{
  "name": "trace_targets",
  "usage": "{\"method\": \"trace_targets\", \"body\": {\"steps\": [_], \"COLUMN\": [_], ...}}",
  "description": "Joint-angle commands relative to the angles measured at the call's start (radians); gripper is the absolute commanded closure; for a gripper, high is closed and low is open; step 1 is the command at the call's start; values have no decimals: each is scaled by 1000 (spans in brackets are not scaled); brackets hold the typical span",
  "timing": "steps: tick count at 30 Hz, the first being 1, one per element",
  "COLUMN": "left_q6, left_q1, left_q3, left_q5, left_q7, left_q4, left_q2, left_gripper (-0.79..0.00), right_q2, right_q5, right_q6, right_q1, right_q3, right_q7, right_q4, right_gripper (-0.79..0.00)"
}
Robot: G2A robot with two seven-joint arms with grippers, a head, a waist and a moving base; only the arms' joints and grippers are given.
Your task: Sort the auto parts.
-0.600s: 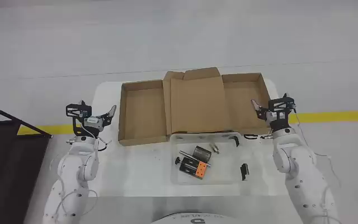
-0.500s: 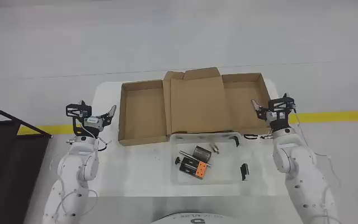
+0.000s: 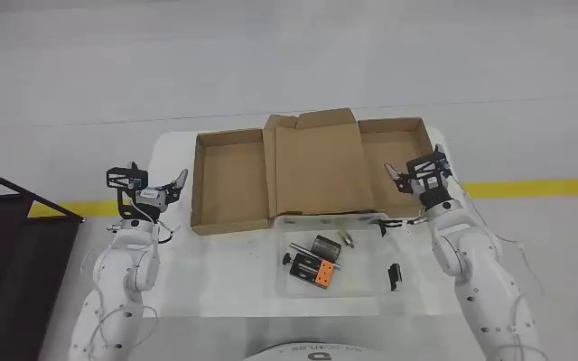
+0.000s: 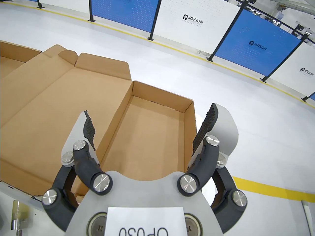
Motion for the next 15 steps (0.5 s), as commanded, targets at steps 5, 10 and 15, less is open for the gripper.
{"method": "trace_targets", "body": {"steps": [5,10,15], "left_q6": [0,0,0], "left_q1": [0,0,0], "left_q3": [0,0,0], "left_q5": [0,0,0], "left_q7": [0,0,0], "left_q4": [0,0,0], "left_q2": [0,0,0], "left_gripper": [-785,-785,-785], "right_q2": [0,16,37], "right_q5": [1,26,20], "right_q6": [-10,-313,-557], "right_q1": [-3,-44,-108], "right_q3": [-4,2,70], "right_q7": [0,-12,-4], "right_q4": [-3,-65,-136], "right_gripper": [-785,-785,-696]}}
